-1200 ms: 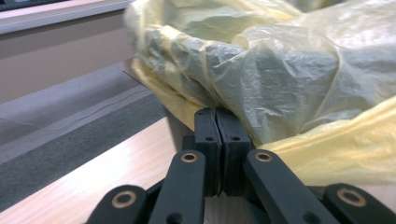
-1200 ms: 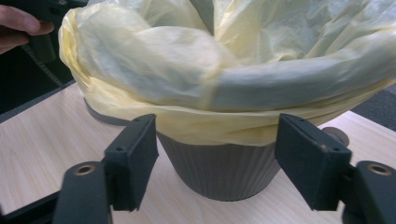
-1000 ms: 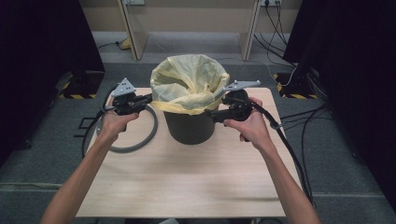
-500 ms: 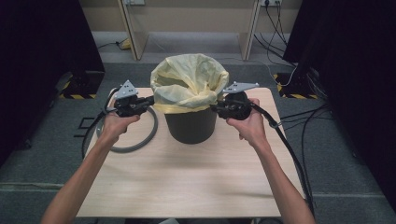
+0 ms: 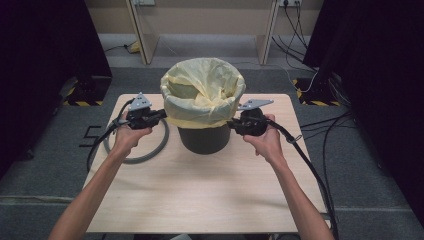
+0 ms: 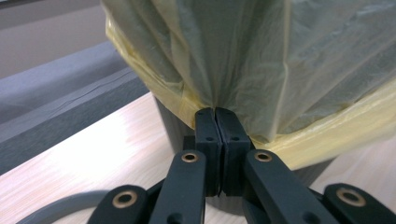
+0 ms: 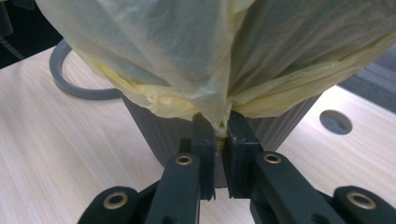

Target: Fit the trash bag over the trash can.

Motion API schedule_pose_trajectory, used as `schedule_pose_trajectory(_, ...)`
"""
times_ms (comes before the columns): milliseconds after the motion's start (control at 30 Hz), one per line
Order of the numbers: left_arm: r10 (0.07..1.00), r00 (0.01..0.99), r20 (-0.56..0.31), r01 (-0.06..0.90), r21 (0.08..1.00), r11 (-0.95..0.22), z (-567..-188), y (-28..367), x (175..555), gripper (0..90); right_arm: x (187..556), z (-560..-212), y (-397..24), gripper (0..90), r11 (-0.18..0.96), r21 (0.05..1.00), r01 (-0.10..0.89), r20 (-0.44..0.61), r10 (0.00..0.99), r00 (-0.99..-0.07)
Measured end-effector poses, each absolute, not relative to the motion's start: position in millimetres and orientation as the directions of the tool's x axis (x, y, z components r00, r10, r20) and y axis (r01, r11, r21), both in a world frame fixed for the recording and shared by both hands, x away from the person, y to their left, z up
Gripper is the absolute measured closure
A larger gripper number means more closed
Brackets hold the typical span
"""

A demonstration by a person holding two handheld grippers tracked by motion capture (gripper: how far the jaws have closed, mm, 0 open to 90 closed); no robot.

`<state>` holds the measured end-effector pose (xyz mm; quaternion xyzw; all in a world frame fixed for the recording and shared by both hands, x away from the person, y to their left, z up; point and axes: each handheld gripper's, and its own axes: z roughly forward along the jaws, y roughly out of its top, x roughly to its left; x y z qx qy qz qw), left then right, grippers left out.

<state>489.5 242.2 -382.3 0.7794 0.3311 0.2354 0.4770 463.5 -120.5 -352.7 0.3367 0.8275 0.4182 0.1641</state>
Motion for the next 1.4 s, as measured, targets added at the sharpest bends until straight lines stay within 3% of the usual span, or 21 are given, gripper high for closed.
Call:
schedule_pose_trajectory(400,0.755,0.654,0.038,0.338,0.879,-0.337,-414.8,235.1,505.3,88.2,477.3,-379.7,-120.1,83.7,0.425,0.771,0.473,0.055,0.697,-0.715)
schedule_pose_trajectory(467,0.759,0.65,0.04,0.338,0.879,-0.336,-416.1,235.4,505.4,88.2,477.2,-381.5,-121.1,78.7,0.42,0.77,0.481,0.065,0.698,-0.713)
schedule_pose_trajectory(533,0.759,0.65,0.039,0.336,0.881,-0.333,-415.9,236.4,503.4,87.6,475.7,-381.0,-124.1,66.3,0.41,0.767,0.493,0.069,0.712,-0.699)
schedule_pose_trajectory(633,0.755,0.653,0.053,0.324,0.882,-0.342,-414.8,238.2,498.7,85.8,468.2,-369.5,-133.3,54.6,0.386,0.791,0.474,0.056,0.726,-0.685)
schedule_pose_trajectory(900,0.737,0.673,0.06,0.308,0.883,-0.353,-414.8,236.0,488.1,82.6,450.8,-334.4,-133.7,49.0,0.362,0.855,0.371,0.01,0.704,-0.71)
schedule_pose_trajectory(1000,0.732,0.678,0.065,0.302,0.884,-0.358,-413.1,238.1,484.5,79.0,453.9,-335.4,-126.8,54.5,0.374,0.854,0.362,0.001,0.695,-0.719)
schedule_pose_trajectory(1100,0.732,0.677,0.07,0.293,0.887,-0.356,-408.8,243.6,478.9,73.0,458.6,-341.2,-124.4,72.8,0.401,0.842,0.361,-0.017,0.688,-0.725)
schedule_pose_trajectory(1200,0.731,0.678,0.076,0.28,0.893,-0.352,-404.9,249.2,472.1,66.6,464.9,-346.5,-127.4,83.0,0.408,0.835,0.369,-0.026,0.699,-0.714)
schedule_pose_trajectory(1400,0.736,0.676,0.041,0.298,0.898,-0.324,-404.5,259.3,455.0,51.1,484.6,-349.8,-142.5,89.7,0.381,0.838,0.39,-0.029,0.746,-0.665)
